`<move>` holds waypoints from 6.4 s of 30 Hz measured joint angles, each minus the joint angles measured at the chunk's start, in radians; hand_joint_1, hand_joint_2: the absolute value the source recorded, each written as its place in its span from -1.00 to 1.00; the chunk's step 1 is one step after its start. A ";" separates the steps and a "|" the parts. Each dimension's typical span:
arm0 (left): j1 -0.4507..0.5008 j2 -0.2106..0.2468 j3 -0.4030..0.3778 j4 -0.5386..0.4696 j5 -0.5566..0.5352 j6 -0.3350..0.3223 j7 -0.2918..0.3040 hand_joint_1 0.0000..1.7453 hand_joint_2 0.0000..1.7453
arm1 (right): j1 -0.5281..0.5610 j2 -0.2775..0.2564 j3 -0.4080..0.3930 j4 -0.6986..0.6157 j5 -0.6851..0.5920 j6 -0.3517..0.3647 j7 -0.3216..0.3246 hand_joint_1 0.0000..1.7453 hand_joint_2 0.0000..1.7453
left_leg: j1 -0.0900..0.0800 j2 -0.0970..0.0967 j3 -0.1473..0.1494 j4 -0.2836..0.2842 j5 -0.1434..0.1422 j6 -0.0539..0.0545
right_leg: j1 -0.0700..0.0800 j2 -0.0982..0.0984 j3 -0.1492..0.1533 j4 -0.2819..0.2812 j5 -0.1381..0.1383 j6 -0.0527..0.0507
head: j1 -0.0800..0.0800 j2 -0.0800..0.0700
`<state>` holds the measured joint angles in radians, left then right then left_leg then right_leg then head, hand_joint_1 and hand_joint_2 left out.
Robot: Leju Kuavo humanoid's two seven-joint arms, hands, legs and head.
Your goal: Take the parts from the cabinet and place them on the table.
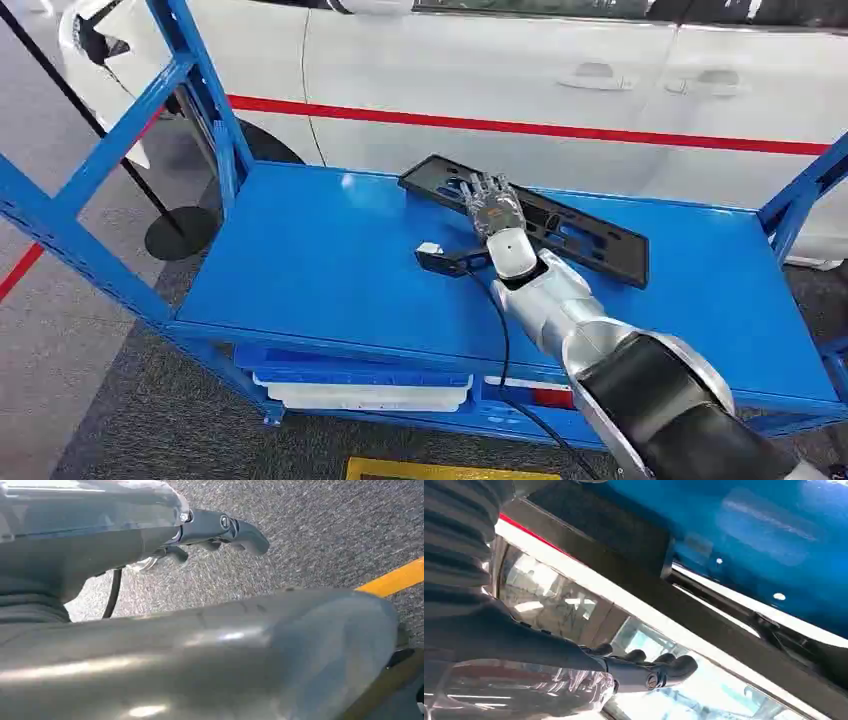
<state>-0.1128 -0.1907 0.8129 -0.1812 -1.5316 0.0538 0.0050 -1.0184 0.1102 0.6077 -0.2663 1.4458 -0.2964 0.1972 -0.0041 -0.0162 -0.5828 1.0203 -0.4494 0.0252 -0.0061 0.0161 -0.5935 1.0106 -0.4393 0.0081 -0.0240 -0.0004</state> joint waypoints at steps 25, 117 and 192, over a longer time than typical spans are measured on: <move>-0.001 0.000 -0.008 0.000 -0.008 -0.019 0.032 -1.00 -1.00 | 0.005 -0.003 -0.018 0.004 0.010 0.000 -0.006 -1.00 1.00 | 0.007 0.010 0.073 -0.032 -0.046 -0.022 | -0.009 -0.013 -0.023 -0.004 0.024 0.000 | 0.000 0.000; 0.033 0.061 0.002 -0.001 0.025 -0.016 0.029 -1.00 -1.00 | 0.175 0.058 -0.127 -0.066 0.031 -0.388 -0.049 1.00 1.00 | 0.015 0.010 0.095 -0.046 -0.050 -0.036 | 0.001 -0.009 -0.006 -0.004 0.009 -0.016 | 0.000 0.000; -0.036 0.024 0.013 -0.002 0.095 0.152 -0.306 -1.00 -1.00 | 0.273 0.002 -0.180 -0.156 0.100 -0.399 -0.102 1.00 1.00 | 0.015 0.011 0.099 -0.045 -0.050 -0.036 | 0.001 -0.009 -0.001 -0.004 0.009 -0.016 | 0.000 0.000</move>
<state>-0.1492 -0.1663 0.8255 -0.1827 -1.4363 0.2060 -0.3010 -0.7459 0.1118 0.4276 -0.4223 1.5457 -0.6950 0.0950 0.0110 -0.0057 -0.4839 0.9755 -0.4996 -0.0109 -0.0053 0.0075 -0.5945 1.0065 -0.4304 -0.0075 -0.0244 -0.0004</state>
